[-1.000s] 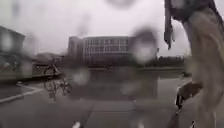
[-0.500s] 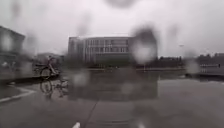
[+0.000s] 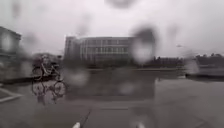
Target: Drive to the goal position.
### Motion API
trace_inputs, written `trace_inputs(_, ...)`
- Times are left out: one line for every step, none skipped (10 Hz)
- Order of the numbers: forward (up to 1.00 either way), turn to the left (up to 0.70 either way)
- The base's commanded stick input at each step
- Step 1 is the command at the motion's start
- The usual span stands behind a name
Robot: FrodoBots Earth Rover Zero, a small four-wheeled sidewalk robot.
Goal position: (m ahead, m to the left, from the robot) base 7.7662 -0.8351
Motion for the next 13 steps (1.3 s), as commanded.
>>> trace_inputs(0.7, 0.01)
trace_inputs(0.7, 0.01)
trace_inputs(0.7, 0.01)
trace_inputs(0.7, 0.01)
trace_inputs(0.7, 0.01)
trace_inputs(0.7, 0.01)
trace_inputs(0.7, 0.01)
trace_inputs(0.7, 0.01)
trace_inputs(0.7, 0.01)
trace_inputs(0.7, 0.01)
trace_inputs(0.7, 0.01)
trace_inputs(0.7, 0.01)
trace_inputs(0.7, 0.01)
